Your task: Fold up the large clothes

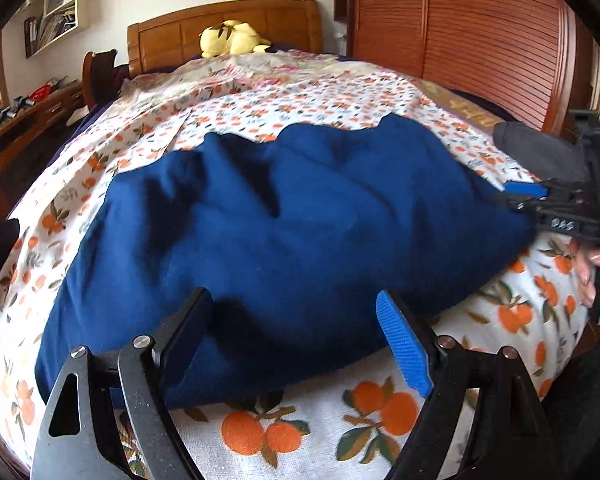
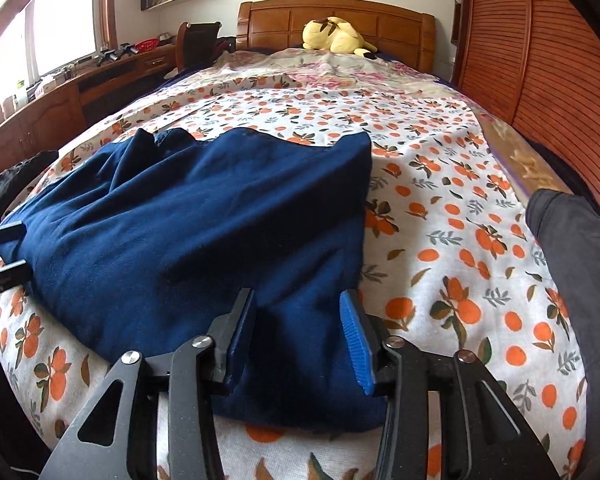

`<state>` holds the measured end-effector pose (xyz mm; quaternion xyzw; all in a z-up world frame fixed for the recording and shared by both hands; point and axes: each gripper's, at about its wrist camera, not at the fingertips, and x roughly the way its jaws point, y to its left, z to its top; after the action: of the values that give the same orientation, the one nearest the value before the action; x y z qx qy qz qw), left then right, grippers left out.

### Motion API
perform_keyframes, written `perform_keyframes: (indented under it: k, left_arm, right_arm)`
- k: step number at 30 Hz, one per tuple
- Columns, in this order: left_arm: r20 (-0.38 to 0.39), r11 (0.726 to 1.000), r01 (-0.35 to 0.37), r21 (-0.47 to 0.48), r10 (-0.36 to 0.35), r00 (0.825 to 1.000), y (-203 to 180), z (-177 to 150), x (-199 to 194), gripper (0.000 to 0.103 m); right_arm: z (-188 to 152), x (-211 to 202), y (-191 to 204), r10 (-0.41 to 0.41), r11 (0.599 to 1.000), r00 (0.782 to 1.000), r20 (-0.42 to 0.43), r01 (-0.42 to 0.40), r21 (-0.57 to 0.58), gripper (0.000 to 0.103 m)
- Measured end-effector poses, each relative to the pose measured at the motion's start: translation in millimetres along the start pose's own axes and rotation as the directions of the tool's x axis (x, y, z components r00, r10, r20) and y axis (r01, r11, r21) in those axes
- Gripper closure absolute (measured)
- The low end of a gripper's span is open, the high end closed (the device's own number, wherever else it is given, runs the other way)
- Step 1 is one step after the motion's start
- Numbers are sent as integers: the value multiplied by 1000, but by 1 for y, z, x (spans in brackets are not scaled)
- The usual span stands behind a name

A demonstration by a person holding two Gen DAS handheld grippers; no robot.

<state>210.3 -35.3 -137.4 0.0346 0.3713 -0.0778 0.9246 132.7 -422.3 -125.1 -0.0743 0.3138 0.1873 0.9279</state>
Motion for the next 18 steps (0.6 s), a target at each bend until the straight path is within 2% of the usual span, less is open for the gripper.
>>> perform_keyframes:
  k: [4, 18]
  left_arm:
    - [-12, 1000, -1, -11, 1, 1000, 4, -5, 5, 19]
    - [-29, 1000, -1, -12, 1, 1000, 4, -7, 11, 18]
  right_arm:
    - [-2, -1, -4, -3, 1000, 1000, -2, 3, 17, 41]
    - [-6, 16, -8, 87, 994, 988, -126, -78, 80, 39]
